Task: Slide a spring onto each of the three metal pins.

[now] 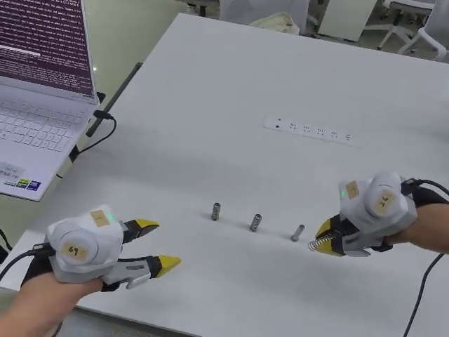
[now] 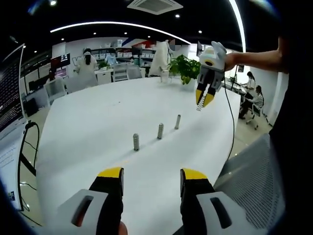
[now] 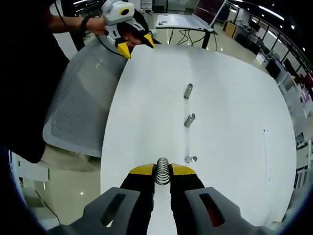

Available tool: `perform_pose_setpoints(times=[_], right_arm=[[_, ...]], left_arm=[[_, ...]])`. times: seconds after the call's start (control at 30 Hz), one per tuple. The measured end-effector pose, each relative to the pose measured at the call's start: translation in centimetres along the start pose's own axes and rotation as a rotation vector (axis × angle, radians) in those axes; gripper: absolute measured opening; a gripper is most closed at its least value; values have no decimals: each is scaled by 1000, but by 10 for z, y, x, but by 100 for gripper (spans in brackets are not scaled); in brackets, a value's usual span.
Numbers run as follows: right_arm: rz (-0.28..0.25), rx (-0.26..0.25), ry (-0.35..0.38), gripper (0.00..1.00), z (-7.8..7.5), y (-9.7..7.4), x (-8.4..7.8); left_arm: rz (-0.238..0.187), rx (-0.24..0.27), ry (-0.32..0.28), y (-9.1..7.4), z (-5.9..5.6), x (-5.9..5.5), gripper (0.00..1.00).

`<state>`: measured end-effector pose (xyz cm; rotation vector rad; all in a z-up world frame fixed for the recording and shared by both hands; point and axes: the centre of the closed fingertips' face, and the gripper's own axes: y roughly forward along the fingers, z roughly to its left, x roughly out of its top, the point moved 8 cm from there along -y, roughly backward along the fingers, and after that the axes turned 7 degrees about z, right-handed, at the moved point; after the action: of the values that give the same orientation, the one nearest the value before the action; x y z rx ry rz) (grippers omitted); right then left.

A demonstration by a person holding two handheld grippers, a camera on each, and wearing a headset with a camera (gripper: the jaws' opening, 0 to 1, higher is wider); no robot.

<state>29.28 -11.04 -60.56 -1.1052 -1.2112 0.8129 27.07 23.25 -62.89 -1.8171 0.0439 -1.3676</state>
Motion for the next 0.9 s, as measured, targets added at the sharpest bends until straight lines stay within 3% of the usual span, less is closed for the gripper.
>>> perform_pose_setpoints(times=[0.7, 0.9], right_arm=[[18, 0, 23, 9, -33, 16, -5], [46, 6, 13, 9, -42, 26, -6]], left_arm=[[13, 45, -53, -13, 5, -8, 44], [15, 62, -71, -17, 9, -10, 44]])
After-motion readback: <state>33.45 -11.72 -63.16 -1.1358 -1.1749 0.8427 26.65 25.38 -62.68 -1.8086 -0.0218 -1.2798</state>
